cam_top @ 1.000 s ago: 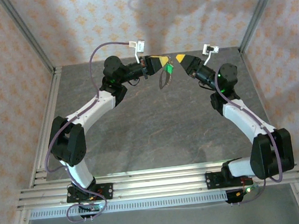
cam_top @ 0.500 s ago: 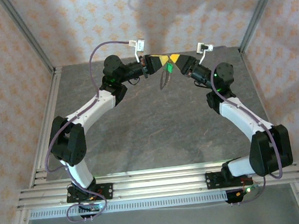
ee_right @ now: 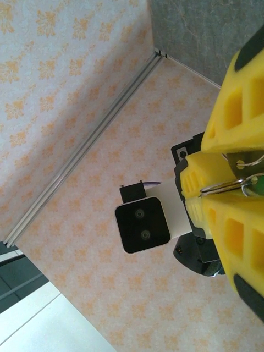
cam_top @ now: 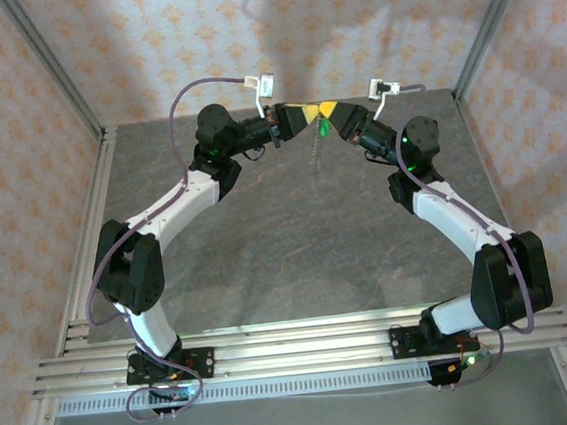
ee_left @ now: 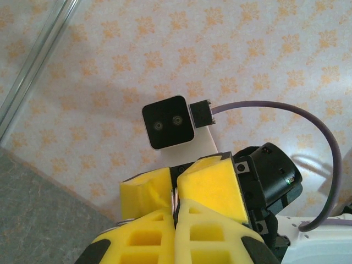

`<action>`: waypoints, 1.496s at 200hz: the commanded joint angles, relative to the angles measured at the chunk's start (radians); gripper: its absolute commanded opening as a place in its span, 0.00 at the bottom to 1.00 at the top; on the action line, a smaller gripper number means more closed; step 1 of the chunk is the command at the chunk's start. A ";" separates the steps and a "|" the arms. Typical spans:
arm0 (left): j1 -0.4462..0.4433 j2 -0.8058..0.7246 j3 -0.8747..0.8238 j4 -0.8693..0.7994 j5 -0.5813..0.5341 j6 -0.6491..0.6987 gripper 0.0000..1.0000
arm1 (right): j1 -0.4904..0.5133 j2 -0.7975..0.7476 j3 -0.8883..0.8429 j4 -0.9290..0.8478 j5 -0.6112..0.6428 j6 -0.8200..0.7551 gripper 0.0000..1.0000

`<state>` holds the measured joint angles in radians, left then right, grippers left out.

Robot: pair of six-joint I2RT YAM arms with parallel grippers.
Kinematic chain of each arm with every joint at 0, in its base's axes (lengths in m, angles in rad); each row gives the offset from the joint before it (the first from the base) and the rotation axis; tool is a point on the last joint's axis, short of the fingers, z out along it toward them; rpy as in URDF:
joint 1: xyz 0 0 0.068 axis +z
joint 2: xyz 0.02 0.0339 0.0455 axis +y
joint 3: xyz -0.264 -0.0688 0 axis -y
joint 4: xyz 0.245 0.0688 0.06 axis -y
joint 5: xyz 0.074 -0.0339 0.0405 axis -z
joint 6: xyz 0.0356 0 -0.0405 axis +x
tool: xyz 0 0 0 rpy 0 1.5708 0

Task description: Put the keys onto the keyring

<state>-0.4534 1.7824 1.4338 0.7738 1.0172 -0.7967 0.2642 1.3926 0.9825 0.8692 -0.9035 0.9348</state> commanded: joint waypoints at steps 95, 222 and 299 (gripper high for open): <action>-0.012 -0.020 0.039 -0.084 -0.035 0.049 0.00 | 0.012 -0.024 0.003 0.003 0.004 -0.061 0.00; 0.092 -0.081 0.090 -0.351 -0.008 0.172 0.46 | -0.027 -0.002 0.080 -0.160 -0.123 -0.182 0.00; 0.105 0.032 0.457 -1.119 0.248 0.687 0.46 | -0.058 0.096 0.278 -0.444 -0.360 -0.360 0.00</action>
<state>-0.3588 1.7706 1.7958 -0.0353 1.1496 -0.3302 0.2207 1.4715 1.2037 0.4965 -1.1568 0.6582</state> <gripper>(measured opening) 0.469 0.043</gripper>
